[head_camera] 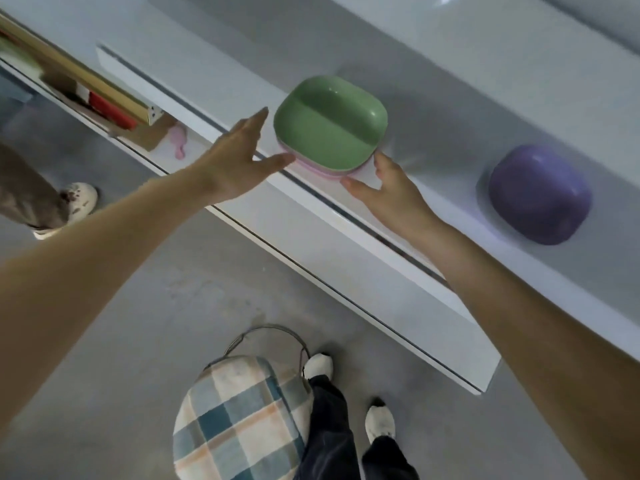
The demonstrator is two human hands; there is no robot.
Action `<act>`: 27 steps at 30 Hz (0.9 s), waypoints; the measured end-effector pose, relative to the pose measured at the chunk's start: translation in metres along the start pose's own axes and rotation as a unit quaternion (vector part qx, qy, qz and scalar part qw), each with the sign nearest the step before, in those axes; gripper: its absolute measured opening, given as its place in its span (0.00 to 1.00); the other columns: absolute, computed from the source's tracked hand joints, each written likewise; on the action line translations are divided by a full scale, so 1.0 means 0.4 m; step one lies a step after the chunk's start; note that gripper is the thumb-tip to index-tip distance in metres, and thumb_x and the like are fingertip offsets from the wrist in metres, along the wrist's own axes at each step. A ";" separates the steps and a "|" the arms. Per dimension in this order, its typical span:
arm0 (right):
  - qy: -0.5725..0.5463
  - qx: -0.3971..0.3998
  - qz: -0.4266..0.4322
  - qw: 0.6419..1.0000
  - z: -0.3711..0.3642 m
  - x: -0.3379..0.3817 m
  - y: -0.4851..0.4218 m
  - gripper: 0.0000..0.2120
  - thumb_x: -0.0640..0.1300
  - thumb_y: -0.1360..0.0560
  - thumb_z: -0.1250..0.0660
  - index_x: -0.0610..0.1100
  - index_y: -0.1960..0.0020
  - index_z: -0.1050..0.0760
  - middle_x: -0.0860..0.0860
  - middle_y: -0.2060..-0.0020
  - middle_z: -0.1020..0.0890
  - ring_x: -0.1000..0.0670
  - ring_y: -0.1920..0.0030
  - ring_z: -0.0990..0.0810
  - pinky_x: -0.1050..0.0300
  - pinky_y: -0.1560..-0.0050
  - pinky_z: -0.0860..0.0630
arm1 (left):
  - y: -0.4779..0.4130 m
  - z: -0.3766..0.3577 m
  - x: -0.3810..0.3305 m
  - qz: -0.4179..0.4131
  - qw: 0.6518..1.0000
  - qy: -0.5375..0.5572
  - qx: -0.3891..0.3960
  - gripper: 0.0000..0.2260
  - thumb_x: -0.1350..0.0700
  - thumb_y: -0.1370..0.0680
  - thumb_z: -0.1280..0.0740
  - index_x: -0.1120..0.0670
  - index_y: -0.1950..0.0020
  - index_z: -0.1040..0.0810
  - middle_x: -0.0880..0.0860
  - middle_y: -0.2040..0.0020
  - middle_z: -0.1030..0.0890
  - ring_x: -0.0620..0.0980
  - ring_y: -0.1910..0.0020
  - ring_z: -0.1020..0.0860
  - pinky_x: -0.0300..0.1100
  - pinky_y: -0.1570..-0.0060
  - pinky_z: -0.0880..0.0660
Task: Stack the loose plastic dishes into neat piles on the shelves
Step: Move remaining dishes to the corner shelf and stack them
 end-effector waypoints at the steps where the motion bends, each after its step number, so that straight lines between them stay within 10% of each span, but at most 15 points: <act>1: -0.014 -0.004 0.001 1.000 -0.005 -0.003 -0.016 0.29 0.53 0.25 0.34 0.48 0.27 0.39 0.48 0.31 0.32 0.51 0.31 0.34 0.64 0.42 0.39 | -0.020 -0.002 0.005 0.003 1.000 0.018 -0.004 0.35 0.42 0.24 0.37 0.51 0.23 0.50 0.52 0.25 0.38 0.49 0.28 0.36 0.44 0.30 0.41; 8: -0.150 -0.060 -0.045 0.986 -0.027 -0.030 -0.085 0.17 0.48 0.26 0.33 0.45 0.38 0.26 0.51 0.44 0.21 0.51 0.42 0.23 0.57 0.39 0.30 | -0.103 -0.036 0.003 0.040 0.972 0.204 -0.105 0.16 0.51 0.22 0.36 0.54 0.36 0.27 0.49 0.46 0.21 0.47 0.47 0.23 0.35 0.49 0.30; 13: -0.233 -0.132 -0.058 0.962 -0.043 -0.037 -0.045 0.14 0.46 0.27 0.33 0.44 0.43 0.23 0.49 0.48 0.18 0.50 0.48 0.20 0.53 0.42 0.25 | -0.036 -0.107 0.017 0.110 0.907 0.359 -0.193 0.11 0.63 0.26 0.33 0.52 0.47 0.27 0.46 0.52 0.22 0.53 0.46 0.21 0.51 0.48 0.21; 19: -0.354 -0.147 -0.032 0.923 -0.020 -0.076 0.185 0.21 0.38 0.25 0.35 0.51 0.35 0.33 0.51 0.41 0.22 0.56 0.45 0.21 0.49 0.41 0.23 | 0.266 -0.240 -0.077 0.154 0.822 0.495 -0.236 0.13 0.68 0.26 0.34 0.56 0.45 0.29 0.52 0.43 0.23 0.52 0.43 0.22 0.43 0.53 0.20; 27: -0.401 -0.151 -0.088 0.899 0.094 -0.265 0.662 0.21 0.39 0.23 0.36 0.57 0.35 0.31 0.49 0.39 0.22 0.49 0.40 0.22 0.49 0.45 0.21 | 0.690 -0.387 -0.336 0.193 0.799 0.540 -0.183 0.19 0.66 0.25 0.34 0.54 0.35 0.29 0.49 0.40 0.22 0.49 0.41 0.22 0.41 0.46 0.23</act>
Point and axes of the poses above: each hand's wrist, its own y-axis away from the middle knuckle, its own z-axis out of the back of the hand, x = y × z, the point moved 5 cm from there along -y, towards the middle knuckle
